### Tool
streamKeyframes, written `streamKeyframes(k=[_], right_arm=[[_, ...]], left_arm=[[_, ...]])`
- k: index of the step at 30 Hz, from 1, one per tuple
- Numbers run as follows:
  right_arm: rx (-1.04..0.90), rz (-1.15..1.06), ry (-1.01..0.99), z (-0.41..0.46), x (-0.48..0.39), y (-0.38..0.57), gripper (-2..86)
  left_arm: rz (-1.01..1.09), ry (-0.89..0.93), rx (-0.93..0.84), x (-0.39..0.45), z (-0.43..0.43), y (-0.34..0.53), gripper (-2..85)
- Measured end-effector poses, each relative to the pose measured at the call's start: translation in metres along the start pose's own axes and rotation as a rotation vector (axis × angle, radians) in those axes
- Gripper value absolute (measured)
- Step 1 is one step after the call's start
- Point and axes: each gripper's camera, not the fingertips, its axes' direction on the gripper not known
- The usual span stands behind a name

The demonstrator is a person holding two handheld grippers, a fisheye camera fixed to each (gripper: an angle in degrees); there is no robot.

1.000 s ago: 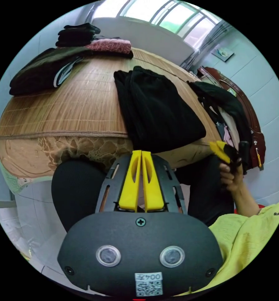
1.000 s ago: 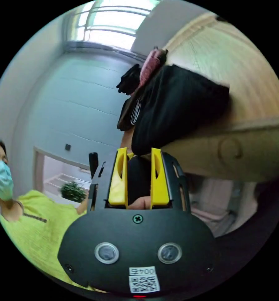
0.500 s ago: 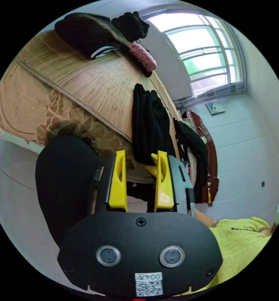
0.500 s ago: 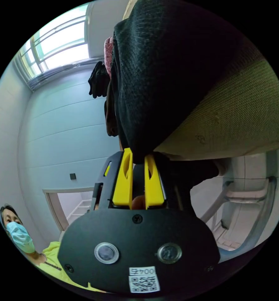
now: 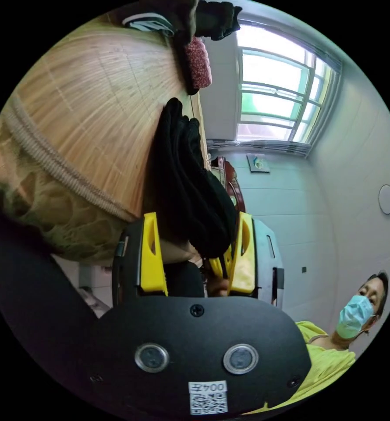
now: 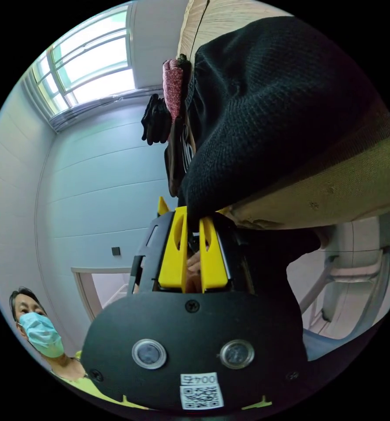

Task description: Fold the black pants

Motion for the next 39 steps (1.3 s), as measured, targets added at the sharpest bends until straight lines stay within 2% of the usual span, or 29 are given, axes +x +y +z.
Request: streamKeyframes(k=[2,5,7,11,14,19,22,28,39], right_arm=[[-0.012,0.004,0.029,0.004,0.011,0.003,4.7],[-0.027,-0.022,0.080,0.010,0.024,0.006,5.0],[-0.047,-0.060,0.095,0.012,0.030,0.007,5.9],[-0.193,-0.184,0.065,-0.003,0.047,0.020,10.5],[-0.132,-0.319,0.115,-0.062,0.052,0.034,13.3],[0.083,-0.328,0.127,-0.185,0.072,0.016,14.3],[0.101,-0.331,0.107,-0.215,0.078,-0.015,15.4],[-0.112,-0.348,0.187,-0.165,0.084,-0.094,17.3],[-0.223,-0.188,0.102,-0.119,0.105,-0.201,16.8]], left_arm=[[0.009,0.025,-0.042,0.001,0.011,-0.010,24.7],[0.046,-0.069,-0.165,0.006,0.036,-0.017,24.0],[0.083,-0.278,-0.206,0.010,0.048,-0.019,16.2],[0.061,-0.280,-0.185,0.007,0.047,-0.023,11.0],[0.076,-0.300,-0.154,0.010,0.036,-0.027,10.0],[0.053,-0.362,-0.102,0.007,-0.011,-0.049,8.3],[0.033,-0.375,-0.110,0.004,-0.021,-0.058,8.0],[0.020,-0.395,-0.112,0.004,-0.012,-0.062,7.9],[0.020,-0.370,-0.119,0.003,-0.004,-0.067,7.9]])
